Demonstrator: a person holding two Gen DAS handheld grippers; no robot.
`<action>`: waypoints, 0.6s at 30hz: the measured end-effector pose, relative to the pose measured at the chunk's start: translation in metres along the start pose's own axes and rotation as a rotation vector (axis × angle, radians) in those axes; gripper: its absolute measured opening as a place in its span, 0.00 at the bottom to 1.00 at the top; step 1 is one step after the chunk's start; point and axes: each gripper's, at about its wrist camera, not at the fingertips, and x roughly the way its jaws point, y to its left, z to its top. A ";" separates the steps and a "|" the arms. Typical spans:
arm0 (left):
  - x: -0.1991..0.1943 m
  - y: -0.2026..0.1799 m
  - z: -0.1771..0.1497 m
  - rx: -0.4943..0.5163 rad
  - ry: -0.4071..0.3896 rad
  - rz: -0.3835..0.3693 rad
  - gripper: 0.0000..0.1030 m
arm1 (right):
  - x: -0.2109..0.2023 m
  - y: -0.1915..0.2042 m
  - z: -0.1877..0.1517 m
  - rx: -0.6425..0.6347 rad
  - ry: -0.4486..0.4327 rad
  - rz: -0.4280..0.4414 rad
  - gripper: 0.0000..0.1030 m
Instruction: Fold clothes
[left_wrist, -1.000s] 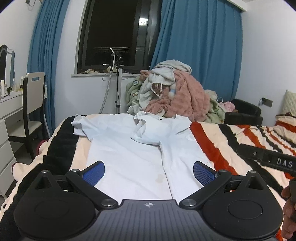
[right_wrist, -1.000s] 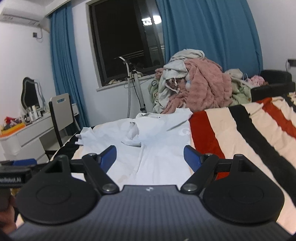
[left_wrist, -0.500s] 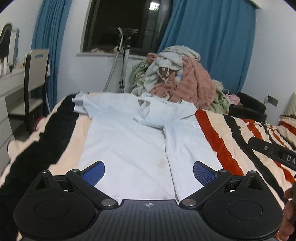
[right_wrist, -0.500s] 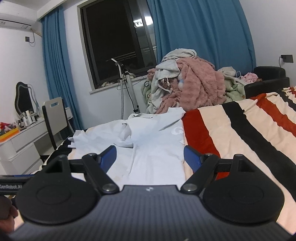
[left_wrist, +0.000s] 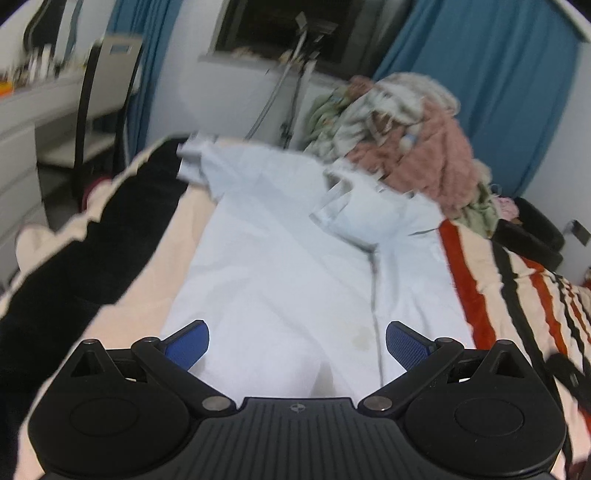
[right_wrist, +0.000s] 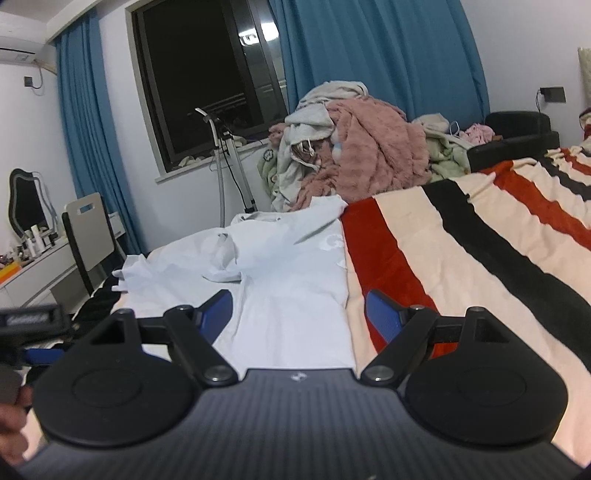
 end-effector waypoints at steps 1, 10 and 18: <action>0.012 0.007 0.007 -0.033 0.026 0.000 0.96 | 0.002 -0.001 -0.001 0.009 0.007 0.003 0.79; 0.109 0.085 0.079 -0.312 -0.071 0.021 0.95 | 0.039 -0.007 -0.014 0.058 0.066 0.026 0.79; 0.192 0.127 0.134 -0.351 -0.203 0.080 0.92 | 0.063 -0.017 -0.029 0.064 0.060 -0.009 0.79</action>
